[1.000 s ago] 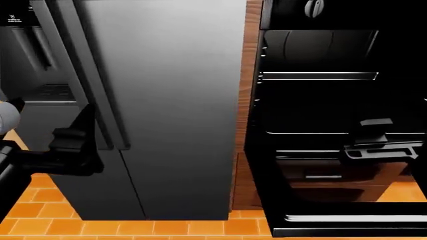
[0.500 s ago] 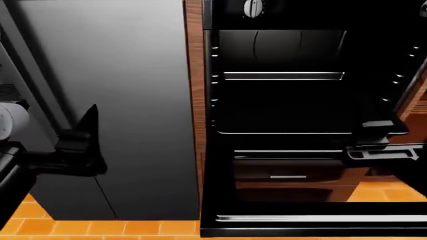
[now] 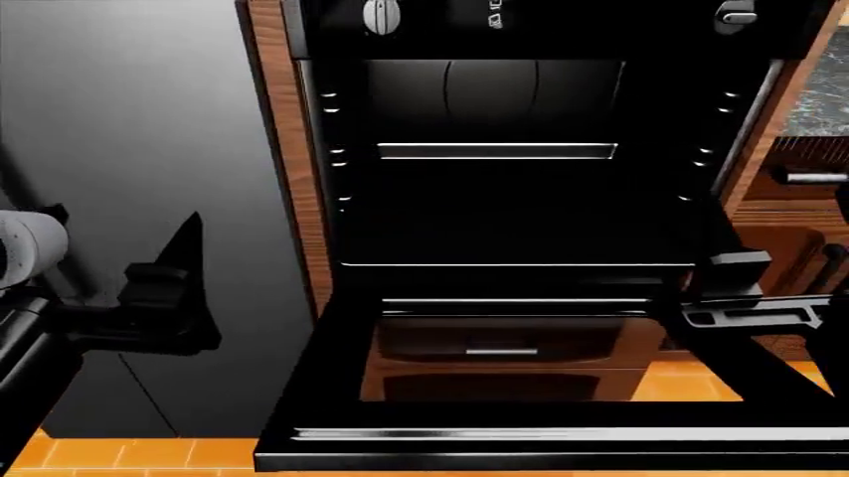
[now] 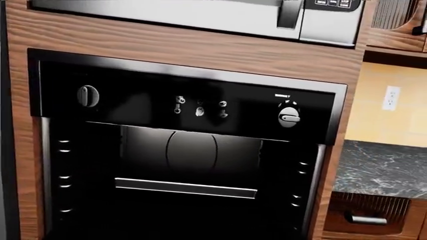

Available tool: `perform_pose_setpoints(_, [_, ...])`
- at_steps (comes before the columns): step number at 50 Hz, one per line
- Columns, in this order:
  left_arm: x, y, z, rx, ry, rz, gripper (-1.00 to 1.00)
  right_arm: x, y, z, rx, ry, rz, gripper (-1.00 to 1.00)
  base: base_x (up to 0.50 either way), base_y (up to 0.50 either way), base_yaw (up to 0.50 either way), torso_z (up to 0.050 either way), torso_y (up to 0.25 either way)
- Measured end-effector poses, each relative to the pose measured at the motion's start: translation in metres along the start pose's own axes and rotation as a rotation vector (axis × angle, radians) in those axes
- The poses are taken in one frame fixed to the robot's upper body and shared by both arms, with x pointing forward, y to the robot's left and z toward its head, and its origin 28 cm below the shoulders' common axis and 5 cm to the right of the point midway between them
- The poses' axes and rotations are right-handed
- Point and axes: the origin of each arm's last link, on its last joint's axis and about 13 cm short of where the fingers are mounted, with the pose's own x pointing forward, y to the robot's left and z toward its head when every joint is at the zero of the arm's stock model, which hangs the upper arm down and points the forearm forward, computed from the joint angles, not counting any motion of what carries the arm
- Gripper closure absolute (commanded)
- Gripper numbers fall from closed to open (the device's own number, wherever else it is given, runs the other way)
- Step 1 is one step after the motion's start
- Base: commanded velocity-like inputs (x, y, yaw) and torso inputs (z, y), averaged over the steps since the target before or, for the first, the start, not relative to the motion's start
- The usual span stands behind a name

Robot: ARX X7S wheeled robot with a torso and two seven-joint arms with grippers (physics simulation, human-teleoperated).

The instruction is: Fully slide the oven rack out.

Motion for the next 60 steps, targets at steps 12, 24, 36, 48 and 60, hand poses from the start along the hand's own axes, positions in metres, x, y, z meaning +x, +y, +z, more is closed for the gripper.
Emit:
perform_pose_setpoints(12, [0.0027,-0.0031,-0.0005,-0.004,0.001,-0.013,-1.00,-0.0004,0.0000,0.0007,-0.004,0.000,0.001,-1.00,0.00,-0.50,0.00,0.000,0.000])
perform_pose_setpoints(24, [0.0037,-0.0043,-0.0019,-0.004,0.003,-0.019,-1.00,-0.0008,0.0000,0.0003,-0.004,0.002,-0.003,-1.00,0.02,-0.46,0.00,0.000,0.000])
perform_pose_setpoints(36, [0.0046,-0.0043,-0.0039,-0.007,0.008,-0.019,-1.00,0.0004,-0.0011,-0.0015,-0.002,0.010,-0.017,-1.00,0.39,-0.06,0.00,0.000,0.000])
perform_pose_setpoints(48, [0.0054,-0.0042,-0.0041,-0.008,0.010,-0.015,-1.00,0.0015,-0.0002,-0.0014,-0.005,0.011,-0.011,-1.00,0.45,-0.03,0.00,0.000,0.000])
perform_pose_setpoints(60, [0.0062,-0.0050,-0.0008,-0.007,0.014,-0.018,-1.00,0.0019,0.0006,0.0010,-0.007,0.011,-0.002,-1.00,0.41,-0.02,0.00,0.000,0.001])
